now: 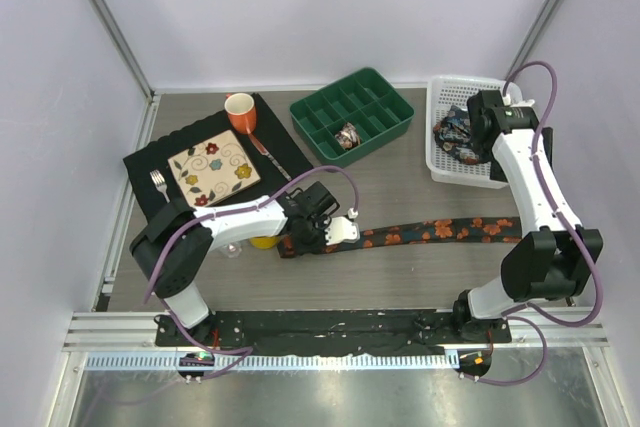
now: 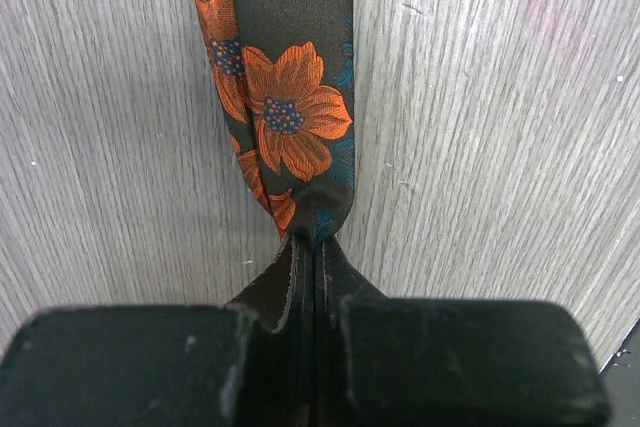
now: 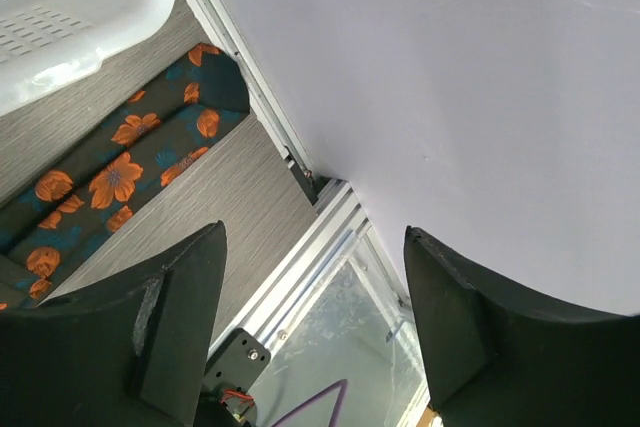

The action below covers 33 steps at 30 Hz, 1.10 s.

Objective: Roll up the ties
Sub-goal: Flatten out the tie at the center of the board.

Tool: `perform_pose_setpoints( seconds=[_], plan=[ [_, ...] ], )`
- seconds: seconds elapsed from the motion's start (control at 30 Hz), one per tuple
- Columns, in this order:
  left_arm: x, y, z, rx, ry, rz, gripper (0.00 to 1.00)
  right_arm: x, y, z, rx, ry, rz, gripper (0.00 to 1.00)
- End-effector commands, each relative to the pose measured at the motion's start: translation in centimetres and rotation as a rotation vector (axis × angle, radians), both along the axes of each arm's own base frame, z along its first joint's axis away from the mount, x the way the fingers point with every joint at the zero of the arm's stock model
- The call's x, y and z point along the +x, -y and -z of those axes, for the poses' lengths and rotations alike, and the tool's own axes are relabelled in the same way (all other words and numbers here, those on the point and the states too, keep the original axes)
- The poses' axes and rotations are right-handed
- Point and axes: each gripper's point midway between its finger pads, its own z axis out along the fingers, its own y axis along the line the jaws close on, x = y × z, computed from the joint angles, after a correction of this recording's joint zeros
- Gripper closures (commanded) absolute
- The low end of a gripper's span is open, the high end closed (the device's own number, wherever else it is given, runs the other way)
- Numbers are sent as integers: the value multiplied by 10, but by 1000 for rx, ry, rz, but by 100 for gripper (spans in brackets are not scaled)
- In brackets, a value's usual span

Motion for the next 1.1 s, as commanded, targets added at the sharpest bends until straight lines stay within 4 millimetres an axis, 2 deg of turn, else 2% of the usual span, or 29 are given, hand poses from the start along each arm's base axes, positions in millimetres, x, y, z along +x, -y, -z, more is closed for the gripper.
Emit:
perform_pose_setpoints(
  seconds=[0.0, 0.13, 0.2, 0.23, 0.3, 0.33, 0.4, 0.43, 0.5, 0.53, 0.57, 0.6, 0.63, 0.7, 0.73, 0.77, 0.8, 0.9, 0.93, 0.97, 1.03, 1.07],
  plan=[
    [-2, -18, 22, 86, -23, 12, 100, 7, -5, 6, 24, 4, -18, 25],
    [-3, -15, 22, 73, -32, -3, 95, 23, -39, 36, 263, -6, -100, 30],
    [-1, -12, 17, 42, -41, -6, 91, 37, -59, 41, 384, 30, -132, 38],
    [-1, -8, 13, 18, -46, -6, 84, 43, -66, 38, 428, 61, -149, 39],
    [2, -2, -1, -40, -43, -11, 76, 64, -89, 20, 552, 204, -201, 39],
    [-1, 6, -10, -90, -64, 2, 66, 74, -97, 0, 589, 311, -237, 39],
    [6, 16, -36, -185, -19, -6, 56, 86, -113, -30, 663, 452, -302, 38],
    [6, 19, -44, -219, -10, -5, 48, 90, -118, -59, 677, 573, -359, 33],
    [8, 30, -79, -347, 35, 7, 37, 92, -128, -81, 719, 689, -407, 24],
    [6, 30, -89, -388, 48, 8, 23, 101, -133, -99, 760, 824, -394, 19],
    [10, 35, -106, -464, 74, 2, 12, 90, -139, -101, 791, 870, -411, 15],
    [8, 36, -132, -542, 113, -18, 1, 89, -145, -102, 819, 900, -442, 13],
    [6, 33, -135, -574, 125, -38, 0, 93, -167, -111, 909, 938, -551, 15],
    [10, 37, -160, -681, 186, -73, 0, 92, -186, -84, 1021, 846, -567, 29],
    [4, 32, -164, -710, 205, -78, 0, 86, -210, -68, 1144, 741, -594, 34],
    [3, 32, -170, -745, 228, -80, 0, 84, -221, -54, 1189, 676, -585, 38],
    [6, 25, -165, -732, 245, -120, 0, 80, -250, -32, 1230, 567, -606, 45],
    [-7, 2, -133, -585, 197, -112, 2, 66, -284, 7, 1221, 442, -617, 50],
    [-14, 2, -136, -576, 154, -38, 4, 63, -303, 13, 1247, 429, -648, 51],
    [-17, -13, -118, -508, 73, -79, 6, 53, -310, 36, 1279, 374, -611, 52],
    [-18, -23, -101, -438, 58, -53, 7, 50, -317, 61, 1282, 335, -593, 56],
    [-17, -24, -93, -413, 50, -37, 4, 43, -315, 81, 1277, 297, -566, 57]
  ],
)
